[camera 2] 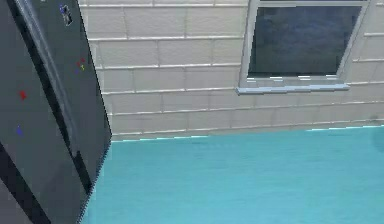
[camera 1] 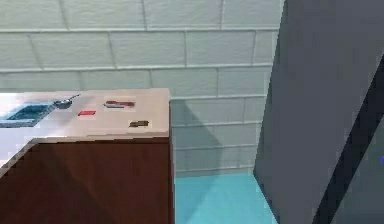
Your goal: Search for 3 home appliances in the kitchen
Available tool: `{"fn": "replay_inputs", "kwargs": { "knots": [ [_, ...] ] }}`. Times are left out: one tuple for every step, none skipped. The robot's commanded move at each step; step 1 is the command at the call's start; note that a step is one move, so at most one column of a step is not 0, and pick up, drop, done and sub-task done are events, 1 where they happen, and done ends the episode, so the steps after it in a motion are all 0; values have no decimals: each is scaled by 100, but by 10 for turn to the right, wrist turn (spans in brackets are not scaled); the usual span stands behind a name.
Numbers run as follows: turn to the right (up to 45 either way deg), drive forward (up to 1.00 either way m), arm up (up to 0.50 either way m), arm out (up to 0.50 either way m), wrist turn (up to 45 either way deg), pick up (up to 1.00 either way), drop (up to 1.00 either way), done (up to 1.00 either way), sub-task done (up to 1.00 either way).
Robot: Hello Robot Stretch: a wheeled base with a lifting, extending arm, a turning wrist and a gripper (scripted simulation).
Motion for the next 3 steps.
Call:
{"fn": "replay_inputs", "kwargs": {
  "knots": [
    [150, 0, 0, 0, 0, 0, 0, 0, 0],
    [0, 30, 0, 0, 0, 0, 0, 0, 0],
    [330, 0, 0, 0, 0, 0, 0, 0, 0]
  ]
}}
